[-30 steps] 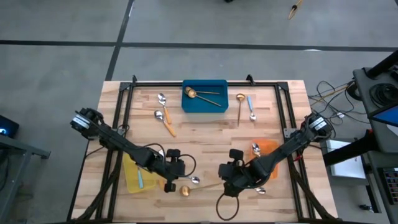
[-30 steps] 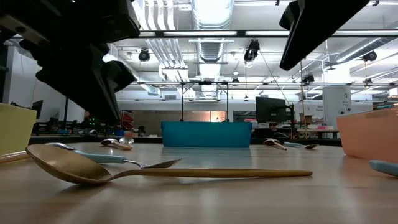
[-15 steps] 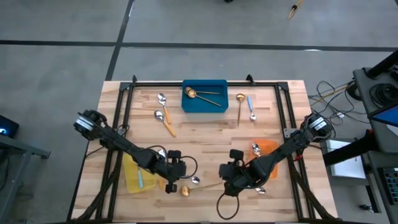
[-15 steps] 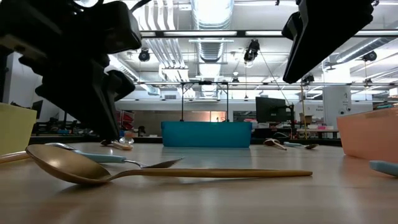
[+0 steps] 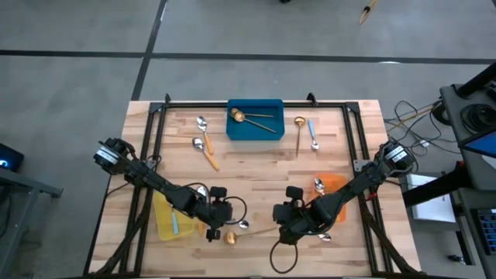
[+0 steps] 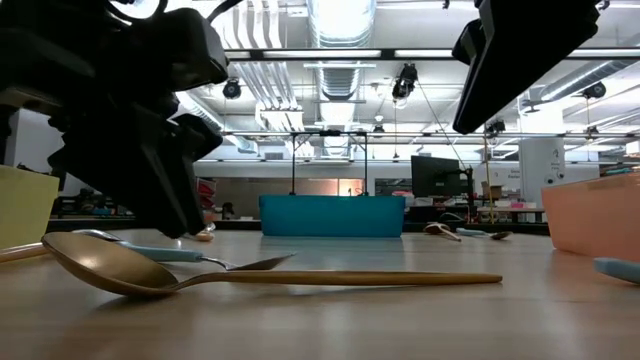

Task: Sort silverware by color (type)
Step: Put the blue spoon into the yellow bin

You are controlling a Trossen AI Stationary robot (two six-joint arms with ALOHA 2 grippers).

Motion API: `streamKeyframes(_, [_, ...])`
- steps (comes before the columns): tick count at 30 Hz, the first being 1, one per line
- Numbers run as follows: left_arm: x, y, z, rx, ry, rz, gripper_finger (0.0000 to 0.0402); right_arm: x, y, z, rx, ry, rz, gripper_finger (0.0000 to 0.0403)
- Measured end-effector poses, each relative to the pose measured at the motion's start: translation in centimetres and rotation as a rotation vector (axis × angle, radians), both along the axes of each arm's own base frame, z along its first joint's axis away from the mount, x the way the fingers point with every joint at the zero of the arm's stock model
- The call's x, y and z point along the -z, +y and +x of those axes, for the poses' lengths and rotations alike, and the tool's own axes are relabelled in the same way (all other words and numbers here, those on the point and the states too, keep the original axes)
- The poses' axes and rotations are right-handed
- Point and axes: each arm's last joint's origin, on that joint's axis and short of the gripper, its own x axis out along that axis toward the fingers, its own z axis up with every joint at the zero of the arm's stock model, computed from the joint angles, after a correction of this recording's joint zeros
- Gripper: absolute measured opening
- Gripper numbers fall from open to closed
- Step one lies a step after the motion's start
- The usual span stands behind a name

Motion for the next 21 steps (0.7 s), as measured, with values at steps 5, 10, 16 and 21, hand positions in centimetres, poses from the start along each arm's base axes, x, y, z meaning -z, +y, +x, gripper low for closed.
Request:
streamKeyframes(5, [0.7, 0.0, 0.1, 0.014, 0.011, 0.022, 0.0100, 0.0, 0.0, 0.0, 0.000, -0.001, 0.001, 0.0054])
streamKeyframes(10, [1.9, -0.1, 0.3, 0.013, 0.038, 0.038, 0.0100, 0.0, 0.0, 0.0, 0.000, -0.001, 0.001, 0.0054])
streamKeyframes(16, [2.3, -0.2, 0.4, 0.011, 0.046, 0.048, 0.0093, 0.0, 0.0, 0.0, 0.000, -0.003, 0.002, 0.0054])
streamKeyframes(21, [2.4, -0.2, 0.4, 0.013, 0.053, 0.048, 0.0054, 0.0, -0.1, 0.1, 0.010, -0.019, -0.025, 0.0054])
